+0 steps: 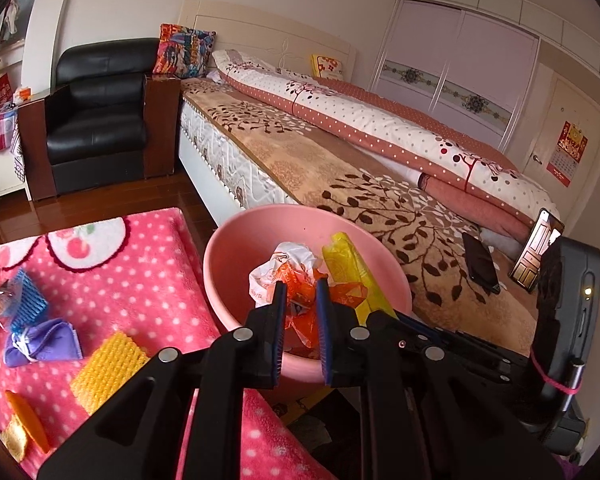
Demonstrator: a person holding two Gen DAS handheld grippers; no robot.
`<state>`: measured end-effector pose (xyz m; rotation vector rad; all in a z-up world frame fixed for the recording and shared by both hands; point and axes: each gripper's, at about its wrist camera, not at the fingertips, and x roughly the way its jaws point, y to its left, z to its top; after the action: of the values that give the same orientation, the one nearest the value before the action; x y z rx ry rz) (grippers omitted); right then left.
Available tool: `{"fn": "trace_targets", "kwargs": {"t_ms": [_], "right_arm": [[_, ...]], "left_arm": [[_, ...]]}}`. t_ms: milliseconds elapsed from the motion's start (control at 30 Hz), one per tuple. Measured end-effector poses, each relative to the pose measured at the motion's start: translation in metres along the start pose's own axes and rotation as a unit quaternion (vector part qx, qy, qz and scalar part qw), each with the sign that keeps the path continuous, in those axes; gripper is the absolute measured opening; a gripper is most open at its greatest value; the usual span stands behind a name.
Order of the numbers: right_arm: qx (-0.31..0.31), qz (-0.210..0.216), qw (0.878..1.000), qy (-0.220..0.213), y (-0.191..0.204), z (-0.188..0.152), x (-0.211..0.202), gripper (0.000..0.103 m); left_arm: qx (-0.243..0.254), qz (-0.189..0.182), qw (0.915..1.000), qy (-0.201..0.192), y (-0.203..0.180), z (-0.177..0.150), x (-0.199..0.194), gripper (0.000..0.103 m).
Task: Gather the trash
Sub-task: 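Carry both held items over to the pink bucket, then open both tools above the bucket to drop the items, then move both open tools back over the table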
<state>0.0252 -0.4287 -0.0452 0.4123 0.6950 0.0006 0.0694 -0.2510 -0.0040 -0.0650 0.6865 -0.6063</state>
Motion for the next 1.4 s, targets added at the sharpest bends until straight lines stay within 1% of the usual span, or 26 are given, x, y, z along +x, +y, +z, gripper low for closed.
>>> {"fn": "trace_targets", "kwargs": {"t_ms": [133,200,267,367,433,533,567,633,800,967,1133,1400], "right_arm": [[0.005,-0.005,1.000,0.003,-0.005,0.001,0.006,0.013],[0.007,-0.007,1.000,0.003,-0.006,0.000,0.007,0.013],[0.010,-0.008,1.000,0.002,-0.009,0.001,0.008,0.013],[0.012,-0.009,1.000,0.002,-0.012,0.001,0.009,0.014],[0.013,-0.010,1.000,0.003,-0.012,0.000,0.009,0.017],[0.014,-0.010,1.000,0.001,-0.014,0.000,0.008,0.024],[0.014,-0.010,1.000,0.000,-0.013,-0.001,0.007,0.028],[0.014,-0.012,1.000,-0.002,-0.012,-0.002,0.004,0.032],[0.006,-0.007,1.000,-0.009,-0.003,-0.004,-0.009,0.034],[-0.015,0.003,1.000,-0.018,0.018,-0.010,-0.025,0.038],[-0.031,0.022,0.999,-0.013,0.042,-0.021,-0.035,0.038],[-0.065,0.040,0.997,0.003,0.087,-0.048,-0.043,0.039]], "left_arm": [[-0.004,-0.002,1.0000,0.005,0.000,-0.001,0.008,0.014],[-0.006,-0.004,0.9999,0.010,0.000,-0.002,0.011,0.017],[-0.008,-0.009,0.9998,0.016,0.000,-0.002,0.014,0.017],[-0.010,-0.010,0.9996,0.023,-0.001,-0.002,0.015,0.034],[-0.013,-0.012,0.9996,0.020,-0.001,-0.003,0.013,0.036],[-0.016,-0.012,0.9997,0.017,0.000,-0.002,0.009,0.037],[-0.016,-0.012,0.9997,0.016,0.000,-0.002,0.007,0.037],[-0.015,-0.010,0.9997,0.015,0.000,-0.002,0.004,0.037],[-0.021,0.000,0.9997,0.010,0.001,-0.004,-0.010,0.037],[-0.022,0.011,0.9997,0.003,0.006,-0.011,-0.030,0.037],[-0.026,0.020,0.9995,-0.002,0.014,-0.020,-0.055,0.037],[-0.022,0.055,0.9982,-0.014,0.038,-0.046,-0.102,0.037]]}}
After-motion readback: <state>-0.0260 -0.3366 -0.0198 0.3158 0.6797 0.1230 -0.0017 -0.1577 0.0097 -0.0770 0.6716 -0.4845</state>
